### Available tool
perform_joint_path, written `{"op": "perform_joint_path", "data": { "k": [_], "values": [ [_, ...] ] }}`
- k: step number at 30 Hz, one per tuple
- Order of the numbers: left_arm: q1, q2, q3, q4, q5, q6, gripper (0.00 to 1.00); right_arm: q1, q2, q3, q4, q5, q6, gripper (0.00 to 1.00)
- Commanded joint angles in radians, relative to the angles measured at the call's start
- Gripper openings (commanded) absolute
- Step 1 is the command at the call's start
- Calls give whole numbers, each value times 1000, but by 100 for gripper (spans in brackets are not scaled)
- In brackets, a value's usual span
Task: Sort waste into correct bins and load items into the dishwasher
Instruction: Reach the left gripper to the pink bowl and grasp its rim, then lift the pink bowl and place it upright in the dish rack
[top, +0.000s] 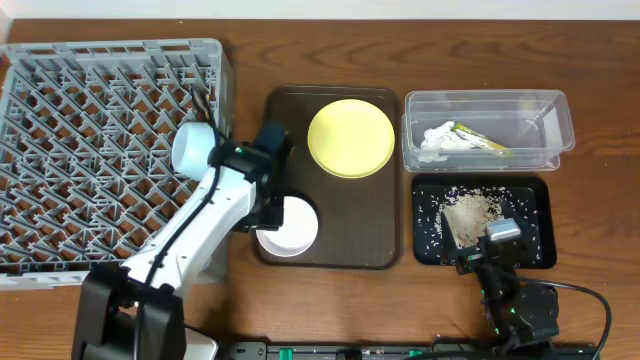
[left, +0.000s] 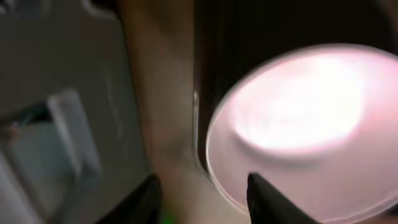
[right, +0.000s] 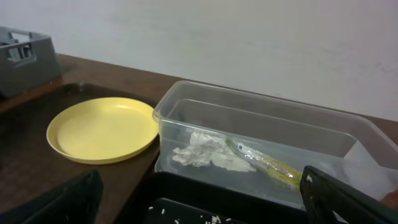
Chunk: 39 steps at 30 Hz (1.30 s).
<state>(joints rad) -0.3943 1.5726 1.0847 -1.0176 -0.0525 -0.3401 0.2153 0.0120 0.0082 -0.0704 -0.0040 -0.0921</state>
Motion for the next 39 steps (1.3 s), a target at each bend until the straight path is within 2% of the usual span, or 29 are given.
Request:
{"op": "perform_joint_path", "data": {
  "k": [1, 3, 7, 9, 13, 14, 21, 24, 28, 33, 39],
  "values": [
    [6, 1, -82, 94, 50, -19, 45, -3, -5, -3, -2, -4, -10, 99],
    [6, 2, -133, 160, 116, -13, 45, -3, -5, -3, -2, -4, -10, 99],
    [7, 2, -218, 219, 78, -14, 44, -3, -5, -3, -2, -4, -10, 99],
    [7, 2, -237, 236, 65, -14, 38, -3, -5, -3, -2, -4, -10, 99],
    [7, 2, -232, 242, 77, -14, 11, -3, -5, -3, -2, -4, -10, 99],
    [7, 2, -224, 241, 84, -13, 8, -3, -5, -3, -2, -4, -10, 99],
    [7, -53, -82, 134, 80, 11, 6, -3, -5, -3, -2, -4, -10, 99],
    [7, -96, 11, 44, -65, 10, 6, -3, -5, -3, -2, -4, -10, 99],
    [7, -161, 105, -68, -432, 5, 6, -3, -5, -3, -2, -4, -10, 99],
    [7, -211, 116, -159, -848, -61, 6, -3, -5, -3, -2, -4, -10, 99],
    [7, -202, 110, -166, -1087, -97, 6, -3, -5, -3, -2, -4, -10, 99]
  ]
}}
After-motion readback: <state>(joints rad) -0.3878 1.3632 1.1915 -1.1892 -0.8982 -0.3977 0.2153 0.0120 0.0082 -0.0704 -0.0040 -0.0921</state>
